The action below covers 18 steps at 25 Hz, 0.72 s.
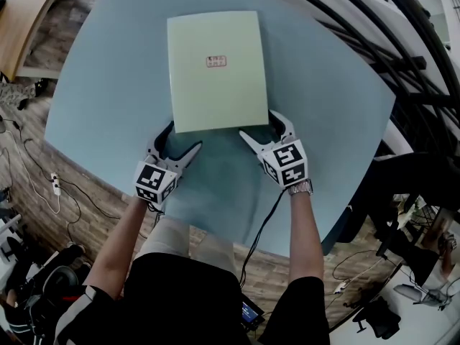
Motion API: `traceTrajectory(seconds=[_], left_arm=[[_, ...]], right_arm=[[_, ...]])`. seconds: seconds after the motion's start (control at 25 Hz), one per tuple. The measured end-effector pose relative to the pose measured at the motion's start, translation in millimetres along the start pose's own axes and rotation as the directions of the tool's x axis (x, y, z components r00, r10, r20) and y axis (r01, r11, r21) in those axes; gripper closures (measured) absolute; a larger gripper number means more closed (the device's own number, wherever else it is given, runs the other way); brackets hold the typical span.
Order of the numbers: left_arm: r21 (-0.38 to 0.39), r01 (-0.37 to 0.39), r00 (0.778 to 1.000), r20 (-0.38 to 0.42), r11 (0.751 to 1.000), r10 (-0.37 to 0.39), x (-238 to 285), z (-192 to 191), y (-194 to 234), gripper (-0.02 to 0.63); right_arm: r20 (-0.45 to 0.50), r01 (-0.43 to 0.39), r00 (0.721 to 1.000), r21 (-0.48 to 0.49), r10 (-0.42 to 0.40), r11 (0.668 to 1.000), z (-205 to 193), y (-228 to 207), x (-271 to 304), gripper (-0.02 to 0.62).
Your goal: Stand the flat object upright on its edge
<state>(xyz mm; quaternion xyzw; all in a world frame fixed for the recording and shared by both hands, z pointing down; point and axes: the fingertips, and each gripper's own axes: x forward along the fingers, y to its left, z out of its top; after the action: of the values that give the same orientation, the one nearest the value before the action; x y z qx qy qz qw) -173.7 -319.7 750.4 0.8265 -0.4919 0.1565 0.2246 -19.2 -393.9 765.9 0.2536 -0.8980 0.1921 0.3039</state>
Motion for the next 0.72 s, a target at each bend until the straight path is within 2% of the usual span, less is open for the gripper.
traceTrajectory(seconds=[0.24,0.32,0.72], left_arm=[[0.018,0.000,1.000,-0.012,1.000,0.000,3.4,-2.3,-3.0,0.247],[0.045,0.003,1.000,-0.025,0.999,-0.002,3.9,-4.0,-3.1,0.247],[0.076,0.062,0.996,-0.062,0.995,-0.058,-1.3,-7.7,-13.1,0.247]], right_arm=[[0.010,0.013,1.000,0.012,-0.014,1.000,-0.5,0.5,-2.0,0.246],[0.010,0.017,1.000,0.017,-0.017,1.000,-1.1,2.0,-3.1,0.246],[0.018,0.055,0.998,0.058,-0.056,0.997,-7.1,8.8,-16.0,0.245]])
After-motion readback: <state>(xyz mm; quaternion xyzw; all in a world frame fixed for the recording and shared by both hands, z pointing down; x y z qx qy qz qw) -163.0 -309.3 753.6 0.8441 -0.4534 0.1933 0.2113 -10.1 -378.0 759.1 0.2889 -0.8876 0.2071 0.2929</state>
